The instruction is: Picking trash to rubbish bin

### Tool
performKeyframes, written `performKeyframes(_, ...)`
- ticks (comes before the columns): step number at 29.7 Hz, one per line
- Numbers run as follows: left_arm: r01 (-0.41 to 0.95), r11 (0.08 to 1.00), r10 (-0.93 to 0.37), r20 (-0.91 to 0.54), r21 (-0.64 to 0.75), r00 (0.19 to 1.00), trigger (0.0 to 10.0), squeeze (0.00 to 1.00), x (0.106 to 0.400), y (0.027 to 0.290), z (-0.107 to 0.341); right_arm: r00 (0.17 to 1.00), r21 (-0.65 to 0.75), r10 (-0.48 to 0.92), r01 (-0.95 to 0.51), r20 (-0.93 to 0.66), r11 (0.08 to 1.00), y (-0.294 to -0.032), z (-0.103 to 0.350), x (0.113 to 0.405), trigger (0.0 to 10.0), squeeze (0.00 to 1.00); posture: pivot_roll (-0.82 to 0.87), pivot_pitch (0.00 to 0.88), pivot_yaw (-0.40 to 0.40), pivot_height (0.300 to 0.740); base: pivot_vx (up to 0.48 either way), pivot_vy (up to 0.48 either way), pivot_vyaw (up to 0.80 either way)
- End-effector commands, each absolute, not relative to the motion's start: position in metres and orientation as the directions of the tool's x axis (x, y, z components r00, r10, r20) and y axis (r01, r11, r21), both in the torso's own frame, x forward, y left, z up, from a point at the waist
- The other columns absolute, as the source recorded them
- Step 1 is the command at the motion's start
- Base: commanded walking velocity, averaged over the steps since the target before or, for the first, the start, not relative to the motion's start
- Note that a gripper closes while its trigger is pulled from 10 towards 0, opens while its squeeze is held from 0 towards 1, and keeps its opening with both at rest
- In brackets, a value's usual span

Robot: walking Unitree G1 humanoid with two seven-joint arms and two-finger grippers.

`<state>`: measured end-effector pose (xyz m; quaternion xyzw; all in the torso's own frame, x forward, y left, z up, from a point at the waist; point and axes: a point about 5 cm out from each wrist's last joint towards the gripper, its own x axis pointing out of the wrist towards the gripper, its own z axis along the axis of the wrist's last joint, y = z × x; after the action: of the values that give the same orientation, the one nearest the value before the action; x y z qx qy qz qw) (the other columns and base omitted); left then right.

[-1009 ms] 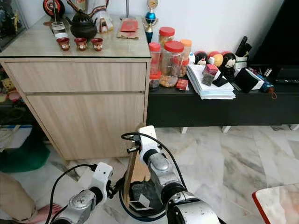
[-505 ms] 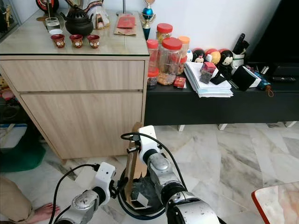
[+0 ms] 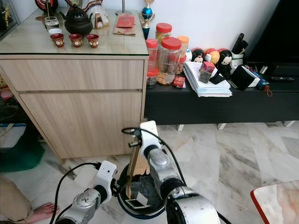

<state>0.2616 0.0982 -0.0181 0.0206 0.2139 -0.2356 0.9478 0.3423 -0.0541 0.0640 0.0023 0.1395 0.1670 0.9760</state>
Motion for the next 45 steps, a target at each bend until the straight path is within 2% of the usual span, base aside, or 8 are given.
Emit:
performKeyframes(1,0.468,0.881,-0.454,-0.413,-0.074,0.789,10.0,0.0,0.26,0.094,-0.018,0.907,0.071,0.329,-0.322,-0.263,0.944,-0.046,0.07,0.345,10.0,0.0,0.11,0.085,-0.12,0.74,0.0,0.0,0.0)
performKeyframes(9,0.481,0.873,-0.469,-0.405,-0.079,0.785,10.0,0.0,0.26,0.091,-0.017,0.906,0.027,0.326,-0.331,-0.268,0.943,-0.053,0.068,0.345,10.0,0.0,0.12,0.089,-0.119,0.74,0.0,0.0,0.0)
performKeyframes(15,0.49,0.868,-0.479,-0.398,-0.082,0.782,10.0,0.0,0.26,0.092,-0.016,0.846,0.022,0.459,-0.471,-0.271,0.882,-0.056,0.067,0.343,10.0,0.0,0.12,0.092,-0.115,0.74,0.0,0.0,0.0)
performKeyframes(25,0.498,0.863,-0.489,-0.398,-0.087,0.776,10.0,0.0,0.259,0.093,-0.017,0.803,0.057,0.538,-0.543,-0.257,0.838,-0.062,0.071,0.345,10.0,0.0,0.13,0.093,-0.112,0.74,0.0,0.0,0.0)
performKeyframes(45,0.507,0.858,-0.496,-0.397,-0.085,0.772,10.0,0.0,0.257,0.094,-0.017,0.825,-0.051,0.503,-0.531,-0.257,0.846,-0.089,0.084,0.359,10.0,0.0,0.14,0.096,-0.108,0.74,0.0,0.0,0.0)
